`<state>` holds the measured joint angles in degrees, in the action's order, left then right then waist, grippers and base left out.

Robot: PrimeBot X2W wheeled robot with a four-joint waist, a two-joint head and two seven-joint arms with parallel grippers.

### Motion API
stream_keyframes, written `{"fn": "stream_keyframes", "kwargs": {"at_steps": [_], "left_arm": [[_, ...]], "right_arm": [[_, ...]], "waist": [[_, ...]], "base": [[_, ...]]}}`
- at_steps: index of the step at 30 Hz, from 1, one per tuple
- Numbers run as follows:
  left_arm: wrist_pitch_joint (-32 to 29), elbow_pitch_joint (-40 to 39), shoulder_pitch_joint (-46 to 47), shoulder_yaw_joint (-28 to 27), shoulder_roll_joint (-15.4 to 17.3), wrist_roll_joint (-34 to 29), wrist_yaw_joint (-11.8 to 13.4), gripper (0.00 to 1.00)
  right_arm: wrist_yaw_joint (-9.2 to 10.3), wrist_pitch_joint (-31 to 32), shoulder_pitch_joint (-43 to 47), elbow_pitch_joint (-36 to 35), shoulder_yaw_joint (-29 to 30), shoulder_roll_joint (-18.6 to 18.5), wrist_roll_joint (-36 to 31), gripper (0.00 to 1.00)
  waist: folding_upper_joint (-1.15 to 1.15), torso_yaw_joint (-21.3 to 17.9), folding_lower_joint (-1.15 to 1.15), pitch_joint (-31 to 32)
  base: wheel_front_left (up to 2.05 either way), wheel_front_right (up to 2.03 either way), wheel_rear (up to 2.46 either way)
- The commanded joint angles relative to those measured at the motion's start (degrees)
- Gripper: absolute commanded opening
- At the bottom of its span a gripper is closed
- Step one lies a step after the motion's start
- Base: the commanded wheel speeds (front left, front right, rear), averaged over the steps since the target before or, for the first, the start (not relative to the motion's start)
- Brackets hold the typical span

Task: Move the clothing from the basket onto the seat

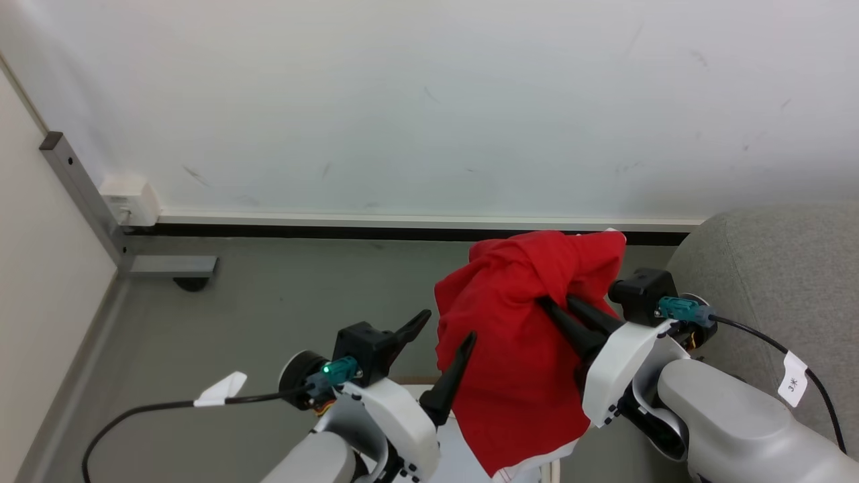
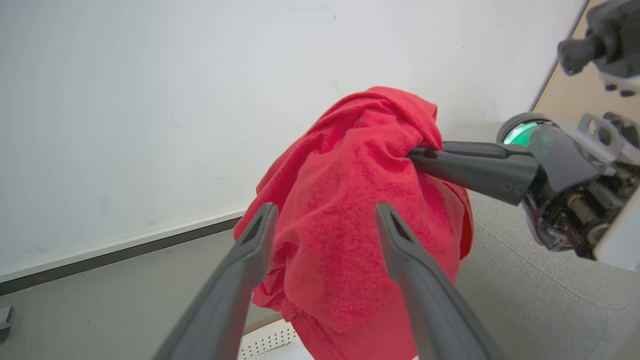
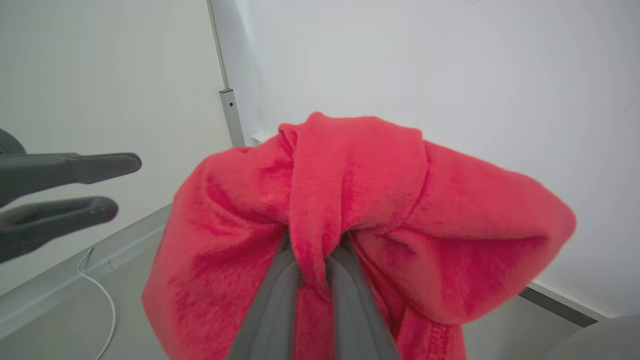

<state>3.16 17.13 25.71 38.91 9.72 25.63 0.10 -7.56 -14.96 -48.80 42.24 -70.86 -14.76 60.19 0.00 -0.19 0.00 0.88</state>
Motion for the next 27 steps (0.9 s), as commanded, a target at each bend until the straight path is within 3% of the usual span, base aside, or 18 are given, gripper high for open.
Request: {"fn": "stream_keyframes", "kwargs": {"at_steps": [1,11,27], "left_arm": [[0.16,-0.63,-1.17,-0.01,0.58,-0.15,0.36,1.0],[-0.37,-2.2,-2.71,0.25,1.07,0.82,1.09,1.0],[0.01,-3.81,-2.4,1.05,0.82,1.52,1.29,1.0]], "right_arm": [[0.14,-0.32,0.91,-0.82,0.83,-0.75,-0.25,0.0],[0.14,-0.33,1.59,-3.13,2.91,-2.87,-2.03,0.0],[0.14,-0.33,0.84,-5.53,4.07,-6.01,-3.78,0.0]], "waist": [[0.0,0.11,0.0,0.11],[0.0,-3.05,0.0,0.66],[0.0,-17.67,0.0,0.83]], "base": [[0.0,0.0,0.0],[0.0,0.0,0.0],[0.0,0.0,0.0]]}}
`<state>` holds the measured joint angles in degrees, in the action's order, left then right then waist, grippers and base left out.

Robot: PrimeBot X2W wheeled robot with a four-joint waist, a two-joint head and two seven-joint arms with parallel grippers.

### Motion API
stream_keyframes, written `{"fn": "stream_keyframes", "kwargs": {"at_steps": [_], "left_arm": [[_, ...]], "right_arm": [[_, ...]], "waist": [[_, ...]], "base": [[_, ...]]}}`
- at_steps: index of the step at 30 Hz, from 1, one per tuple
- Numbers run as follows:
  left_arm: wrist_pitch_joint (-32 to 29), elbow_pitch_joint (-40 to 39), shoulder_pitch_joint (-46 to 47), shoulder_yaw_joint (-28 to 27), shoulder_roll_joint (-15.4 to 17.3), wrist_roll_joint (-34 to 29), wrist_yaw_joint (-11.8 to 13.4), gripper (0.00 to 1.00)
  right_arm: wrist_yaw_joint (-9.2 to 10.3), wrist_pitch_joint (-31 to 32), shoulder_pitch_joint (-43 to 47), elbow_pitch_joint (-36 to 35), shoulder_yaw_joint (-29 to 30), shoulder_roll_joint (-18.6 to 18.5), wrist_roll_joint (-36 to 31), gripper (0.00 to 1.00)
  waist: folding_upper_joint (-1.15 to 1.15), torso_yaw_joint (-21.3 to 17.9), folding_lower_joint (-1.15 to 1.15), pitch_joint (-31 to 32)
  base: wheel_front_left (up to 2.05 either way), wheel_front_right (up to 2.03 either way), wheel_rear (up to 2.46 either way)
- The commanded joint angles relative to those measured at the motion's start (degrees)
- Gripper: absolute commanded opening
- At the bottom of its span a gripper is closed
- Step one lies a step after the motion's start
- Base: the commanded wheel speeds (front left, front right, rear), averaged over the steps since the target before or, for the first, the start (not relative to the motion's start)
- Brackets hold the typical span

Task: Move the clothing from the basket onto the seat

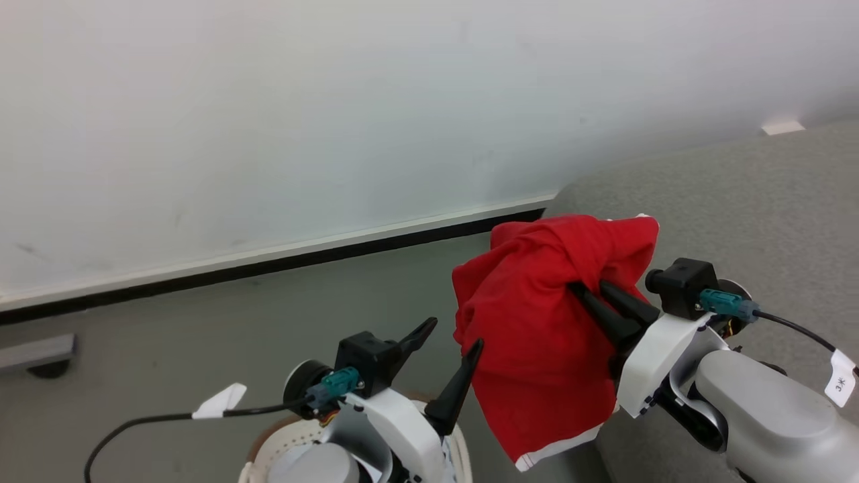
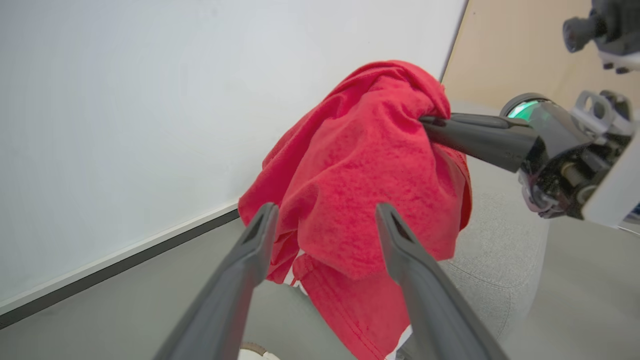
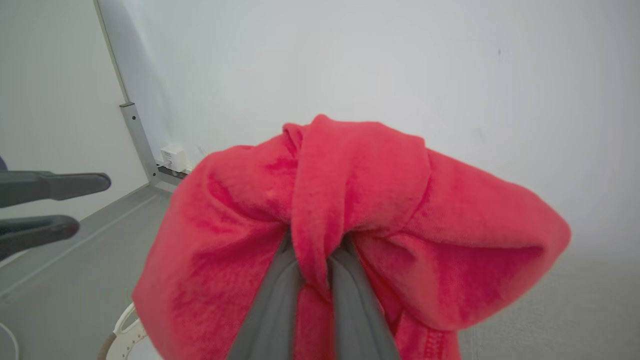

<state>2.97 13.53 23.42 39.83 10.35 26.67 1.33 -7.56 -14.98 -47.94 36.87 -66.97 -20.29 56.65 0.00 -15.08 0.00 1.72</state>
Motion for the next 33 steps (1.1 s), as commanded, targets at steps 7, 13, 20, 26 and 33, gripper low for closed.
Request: {"fn": "stream_keyframes", "kwargs": {"at_steps": [7,13,20,26,33], "left_arm": [[0.68,-0.4,0.47,0.4,-0.2,0.82,0.11,1.0],[0.41,-0.35,1.14,1.08,-0.63,0.82,-0.24,1.0],[0.06,0.14,2.57,2.22,-1.0,0.73,-1.34,1.0],[0.09,0.11,2.68,2.59,-1.0,0.78,-1.21,1.0],[-1.11,-1.8,3.67,2.95,-0.03,-0.19,-0.52,1.0]], "right_arm": [[0.14,-0.3,0.65,-1.98,1.59,-3.39,-1.34,0.0],[0.14,-0.28,1.36,-3.37,3.75,-6.03,-2.1,0.0],[0.14,-0.27,3.81,-5.3,8.14,-8.0,-3.89,0.0],[0.14,-0.27,5.62,-6.36,11.1,-7.86,-5.18,0.0],[0.14,-0.06,3.92,-6.48,15.33,-7.98,-5.79,0.0]], "waist": [[0.0,-10.44,0.0,0.05],[0.0,-13.56,0.0,-0.35],[0.0,-14.5,0.0,-1.69],[0.0,-14.92,0.0,-2.47],[0.0,-14.32,0.0,-5.42]], "base": [[0.0,0.0,0.0],[0.0,0.0,0.0],[0.0,0.0,0.0],[0.0,0.0,0.0],[0.0,0.0,0.0]]}}
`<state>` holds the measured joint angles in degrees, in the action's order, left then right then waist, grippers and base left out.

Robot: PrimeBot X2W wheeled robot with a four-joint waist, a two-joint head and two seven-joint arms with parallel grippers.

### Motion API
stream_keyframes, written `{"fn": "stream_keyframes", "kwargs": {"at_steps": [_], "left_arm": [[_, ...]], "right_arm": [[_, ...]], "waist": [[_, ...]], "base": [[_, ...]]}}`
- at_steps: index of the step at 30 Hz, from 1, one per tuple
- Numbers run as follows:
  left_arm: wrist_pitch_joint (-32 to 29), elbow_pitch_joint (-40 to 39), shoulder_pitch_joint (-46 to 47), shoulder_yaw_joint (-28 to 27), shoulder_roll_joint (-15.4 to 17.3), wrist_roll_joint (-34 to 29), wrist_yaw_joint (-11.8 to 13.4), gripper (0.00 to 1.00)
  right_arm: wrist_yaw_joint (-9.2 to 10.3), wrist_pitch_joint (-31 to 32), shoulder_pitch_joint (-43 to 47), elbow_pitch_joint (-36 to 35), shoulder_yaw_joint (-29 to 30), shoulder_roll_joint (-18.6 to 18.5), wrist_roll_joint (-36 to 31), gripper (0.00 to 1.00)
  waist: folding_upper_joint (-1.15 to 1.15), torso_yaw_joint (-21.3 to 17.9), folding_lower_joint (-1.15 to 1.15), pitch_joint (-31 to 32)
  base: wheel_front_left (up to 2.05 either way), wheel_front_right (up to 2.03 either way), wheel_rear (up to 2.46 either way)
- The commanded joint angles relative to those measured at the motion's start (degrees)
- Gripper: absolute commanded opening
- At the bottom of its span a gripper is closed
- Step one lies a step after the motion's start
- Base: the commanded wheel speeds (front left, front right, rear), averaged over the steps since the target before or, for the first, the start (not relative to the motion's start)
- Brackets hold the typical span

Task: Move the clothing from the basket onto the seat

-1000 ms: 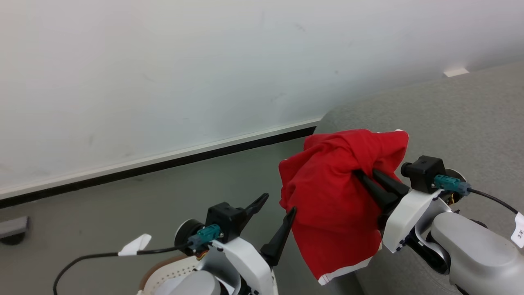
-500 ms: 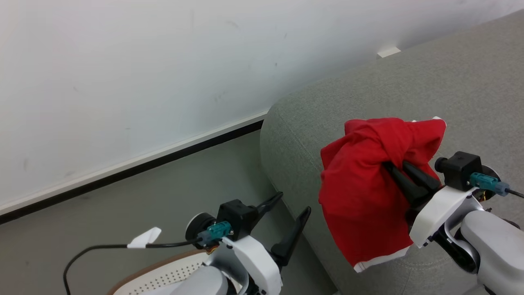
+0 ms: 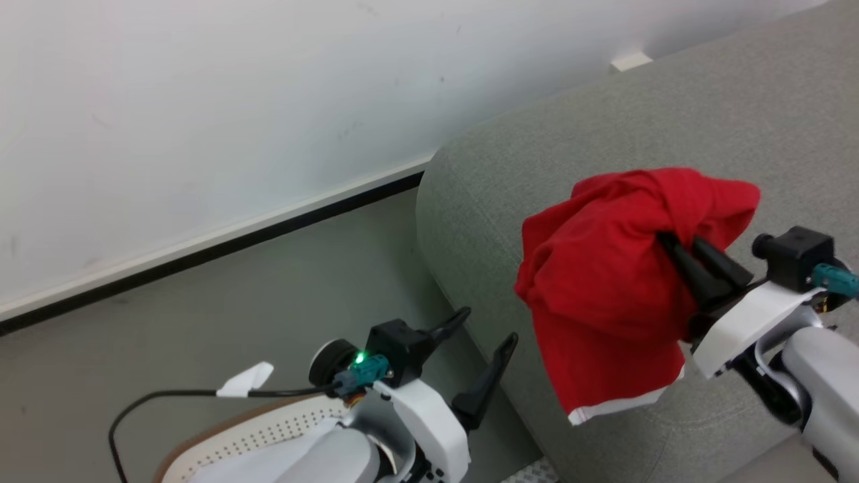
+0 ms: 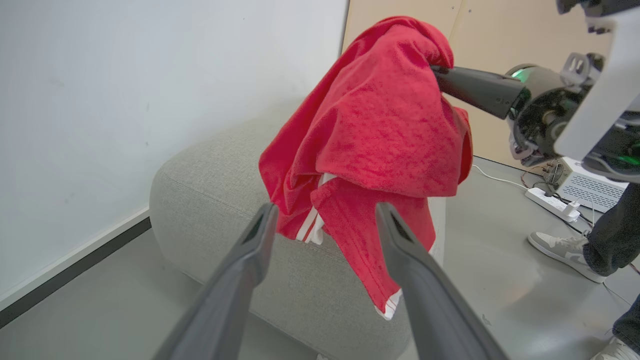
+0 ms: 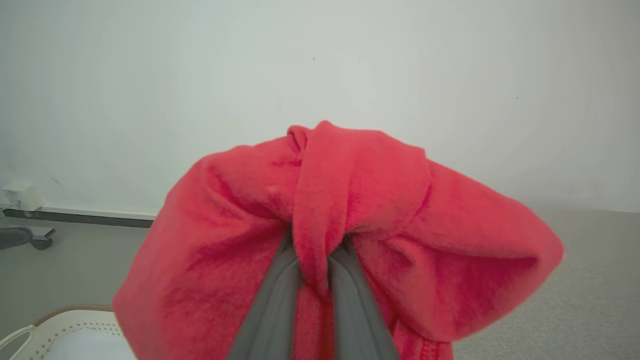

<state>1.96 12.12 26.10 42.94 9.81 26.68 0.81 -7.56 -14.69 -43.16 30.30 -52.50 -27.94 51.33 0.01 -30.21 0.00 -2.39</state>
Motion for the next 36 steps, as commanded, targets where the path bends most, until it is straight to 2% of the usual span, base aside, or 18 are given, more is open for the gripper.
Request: {"fn": "stream_keyframes", "kwargs": {"at_steps": [1,12,22,30,36], "left_arm": [[-0.68,-0.93,1.6,0.05,0.64,-0.54,-0.08,1.0],[-6.33,-7.66,11.48,1.13,1.99,-4.18,-1.17,1.0],[-8.43,-13.03,20.48,-0.37,1.71,-7.49,0.03,1.0],[-8.66,-15.59,21.68,-1.49,2.88,-8.26,1.37,1.0],[-8.44,-16.57,20.91,-1.65,3.6,-8.24,1.93,1.0]], "right_arm": [[0.14,-0.38,-1.32,0.1,1.9,-0.35,-0.44,0.0],[0.14,-0.54,-9.39,3.75,13.96,-1.6,-1.79,0.0],[0.14,-0.52,-21.59,13.67,29.49,-6.95,-2.18,0.0],[0.14,-0.43,-28.47,26.71,37.59,-6.91,-1.42,0.0],[0.14,-0.5,-25.77,33.93,40.09,-3.46,-0.86,0.0]], "waist": [[-0.01,1.31,0.0,-2.28],[-0.01,7.35,0.0,-17.1],[-0.01,13.95,0.0,-31.34],[-0.01,17.13,0.0,-38.27],[-0.01,17.79,0.0,-39.65]], "base": [[0.0,0.0,0.0],[0.0,0.0,0.0],[0.0,0.0,0.0],[0.0,0.0,0.0],[0.0,0.0,0.0]]}}
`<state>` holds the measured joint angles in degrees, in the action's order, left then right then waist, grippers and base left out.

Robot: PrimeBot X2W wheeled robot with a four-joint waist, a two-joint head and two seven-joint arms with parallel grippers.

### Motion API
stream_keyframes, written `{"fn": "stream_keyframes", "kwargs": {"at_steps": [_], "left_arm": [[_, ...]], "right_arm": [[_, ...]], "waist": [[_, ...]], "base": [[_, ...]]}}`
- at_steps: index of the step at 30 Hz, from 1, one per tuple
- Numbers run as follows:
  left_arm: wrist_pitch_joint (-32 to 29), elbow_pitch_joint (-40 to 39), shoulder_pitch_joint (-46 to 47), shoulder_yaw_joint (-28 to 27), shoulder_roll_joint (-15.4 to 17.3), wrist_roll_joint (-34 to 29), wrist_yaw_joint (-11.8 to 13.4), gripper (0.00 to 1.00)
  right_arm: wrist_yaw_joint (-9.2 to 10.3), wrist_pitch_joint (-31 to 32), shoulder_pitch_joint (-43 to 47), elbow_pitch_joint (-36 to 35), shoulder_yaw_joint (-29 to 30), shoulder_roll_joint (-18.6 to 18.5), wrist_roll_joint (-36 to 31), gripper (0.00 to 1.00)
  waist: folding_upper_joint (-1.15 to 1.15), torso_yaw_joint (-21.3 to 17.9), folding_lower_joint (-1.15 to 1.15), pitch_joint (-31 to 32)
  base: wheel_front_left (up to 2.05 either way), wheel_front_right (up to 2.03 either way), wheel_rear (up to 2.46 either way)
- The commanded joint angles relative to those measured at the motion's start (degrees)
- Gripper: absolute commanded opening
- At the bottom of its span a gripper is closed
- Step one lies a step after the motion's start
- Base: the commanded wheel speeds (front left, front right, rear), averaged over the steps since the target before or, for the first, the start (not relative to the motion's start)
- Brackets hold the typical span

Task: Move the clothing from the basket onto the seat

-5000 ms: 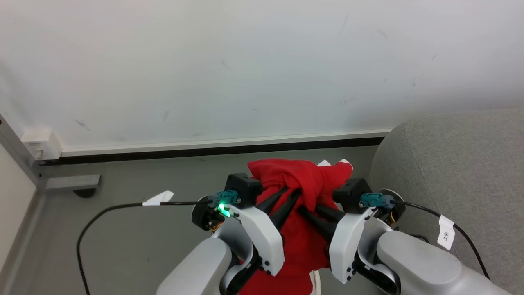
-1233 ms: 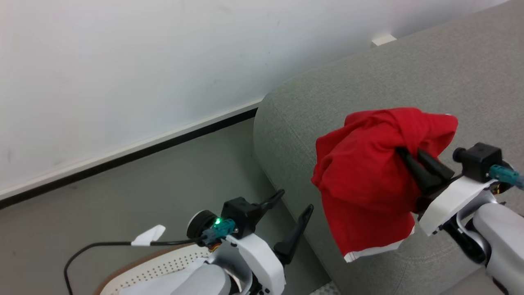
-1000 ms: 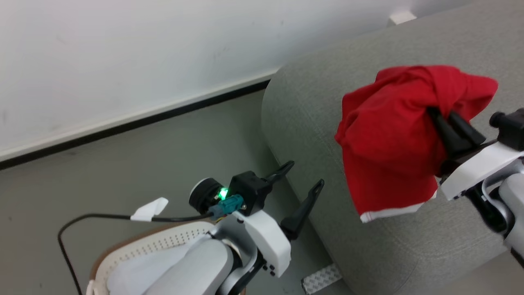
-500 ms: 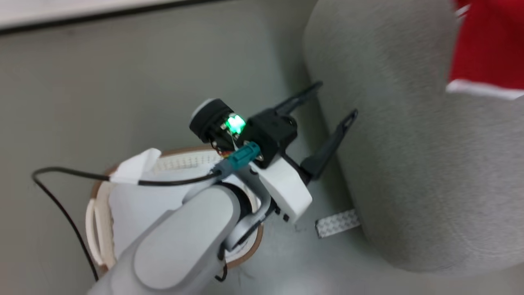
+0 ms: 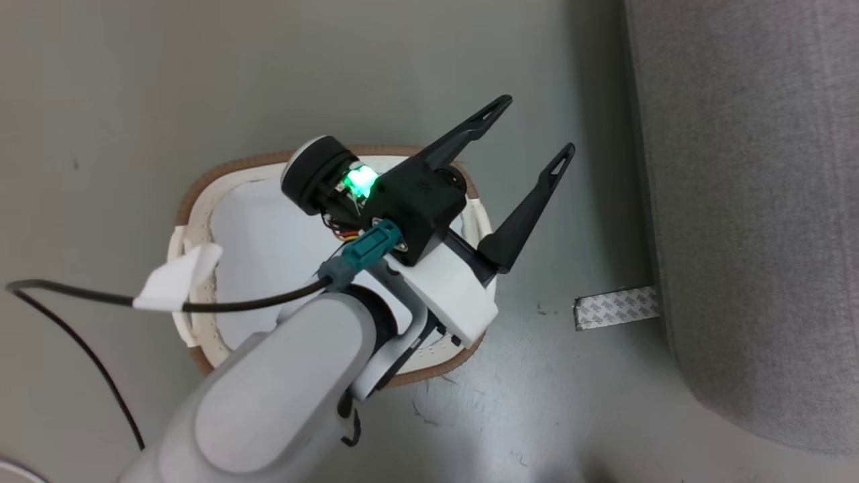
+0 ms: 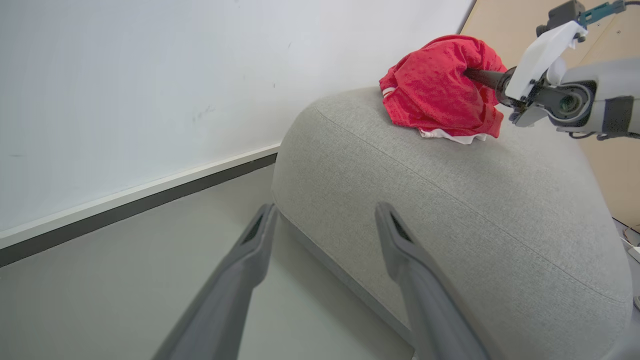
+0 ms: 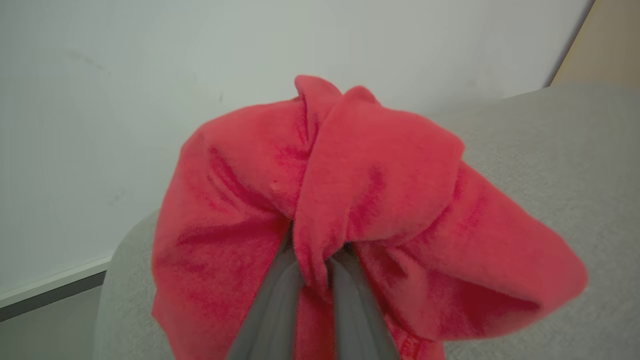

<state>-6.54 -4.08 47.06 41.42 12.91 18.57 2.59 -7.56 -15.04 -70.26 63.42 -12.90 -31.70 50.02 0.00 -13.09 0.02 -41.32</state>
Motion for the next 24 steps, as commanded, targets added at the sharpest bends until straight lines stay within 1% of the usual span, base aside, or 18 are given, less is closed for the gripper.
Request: {"fn": "stream_keyframes", "kwargs": {"at_steps": [1,2,3,4,5,6,8,12,15,18,24], "left_arm": [[0.1,-0.52,-0.25,-0.16,0.66,-0.07,0.23,1.0],[0.18,-0.61,-0.43,-0.14,0.82,-0.03,0.21,1.0],[0.28,-0.62,-0.62,-0.19,1.04,0.07,0.25,1.0],[0.51,-0.62,-0.85,-0.35,1.27,0.21,0.36,1.0],[0.51,-0.62,-0.85,-0.35,1.27,0.21,0.36,1.0],[0.67,-0.48,-1.18,-0.5,1.41,0.49,0.32,1.0],[1.32,-0.05,-2.04,-0.69,1.66,0.93,0.52,1.0],[2.82,1.23,-4.16,-1.12,2.05,2.51,0.74,1.0],[4.46,2.53,-6.58,-1.65,1.97,3.61,1.25,1.0],[6.4,3.89,-9.53,-2.83,1.09,5.94,2.32,1.0],[9.77,7.46,-15.74,-4.59,0.98,8.28,4.96,1.0]], "right_arm": [[0.14,-0.16,2.08,1.33,0.86,0.64,0.38,0.0],[0.14,-0.17,2.77,1.42,1.42,1.04,0.38,0.13],[0.14,-0.18,3.39,0.86,2.08,1.35,0.39,0.38],[0.14,-0.18,4.61,-0.15,2.2,2.27,0.38,0.75],[0.14,-0.18,4.61,-0.15,2.2,2.27,0.38,0.75],[0.14,-0.17,6.13,-0.72,2.11,2.84,0.33,1.0],[0.14,-0.11,8.57,-2.25,2.61,2.33,-0.49,1.0],[0.14,-0.11,14.1,-5.59,2.91,2.53,-2.8,1.0],[0.14,-0.11,18.98,-10.05,3.46,3.14,-4.56,1.0],[0.14,-0.11,24.73,-15.51,4.34,2.87,-6.94,1.0],[0.14,-0.11,35.33,-26.44,6.35,3.04,-12.82,1.0]], "waist": [[0.0,0.57,-0.02,-0.57],[0.0,0.45,-0.02,-0.26],[0.0,0.29,-0.02,0.16],[0.0,0.18,-0.02,0.66],[0.0,0.18,-0.02,0.66],[0.0,0.13,-0.02,1.31],[0.0,-0.12,-0.02,2.98],[0.0,-0.48,-0.02,7.96],[0.0,-0.28,-0.02,12.73],[0.0,0.59,-0.02,17.84],[0.0,3.56,-0.02,27.95]], "base": [[0.0,0.0,0.0],[0.0,0.0,0.0],[0.0,0.0,0.0],[0.0,0.0,0.0],[0.0,0.0,0.0],[0.0,0.0,0.0],[0.0,0.0,0.0],[0.0,0.0,0.0],[0.0,0.0,0.0],[0.0,0.0,0.0],[0.0,0.0,0.0]]}}
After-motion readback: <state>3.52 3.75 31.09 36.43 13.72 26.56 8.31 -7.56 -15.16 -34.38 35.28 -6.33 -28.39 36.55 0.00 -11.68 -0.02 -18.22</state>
